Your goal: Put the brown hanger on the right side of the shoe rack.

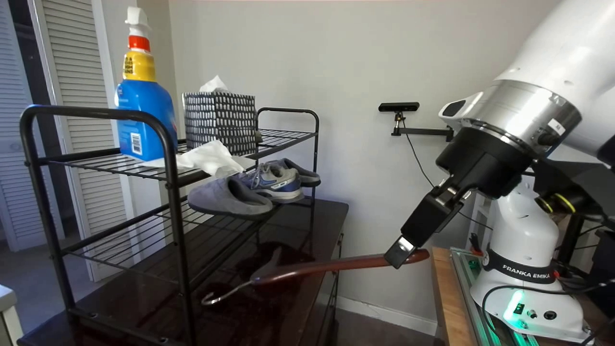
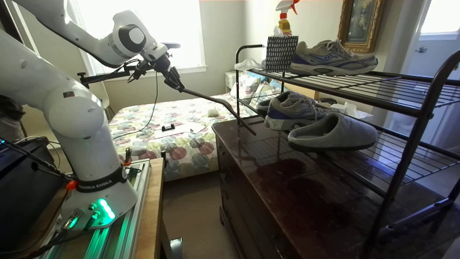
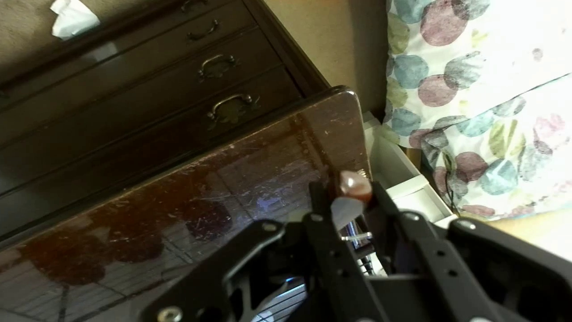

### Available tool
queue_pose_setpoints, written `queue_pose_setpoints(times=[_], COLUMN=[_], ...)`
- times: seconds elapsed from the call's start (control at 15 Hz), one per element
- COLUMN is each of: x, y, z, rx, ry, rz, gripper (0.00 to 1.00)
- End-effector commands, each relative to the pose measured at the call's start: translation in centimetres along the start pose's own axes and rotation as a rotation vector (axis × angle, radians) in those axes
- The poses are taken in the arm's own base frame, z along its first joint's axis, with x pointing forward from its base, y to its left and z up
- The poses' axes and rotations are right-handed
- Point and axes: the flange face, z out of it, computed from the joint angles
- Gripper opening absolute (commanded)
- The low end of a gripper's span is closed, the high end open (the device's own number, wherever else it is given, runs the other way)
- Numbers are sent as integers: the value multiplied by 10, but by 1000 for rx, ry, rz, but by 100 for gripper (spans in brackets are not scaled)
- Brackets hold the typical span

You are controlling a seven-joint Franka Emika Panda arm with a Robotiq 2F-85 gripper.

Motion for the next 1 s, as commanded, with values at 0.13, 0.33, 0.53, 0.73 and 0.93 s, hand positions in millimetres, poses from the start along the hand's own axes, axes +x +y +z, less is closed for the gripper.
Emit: queue_pose_setpoints(times=[0.13, 0.33, 0.53, 0.73, 0.93], x=[22, 30, 32, 26, 10], y=[-5, -5, -5, -8, -2], z=[-9, -8, -11, -23, -37], rx=[94, 112, 117, 128, 81], ry=[32, 38, 56, 89, 111], rz=[-33, -29, -25, -18, 34], gripper=[7, 7, 7, 7, 7])
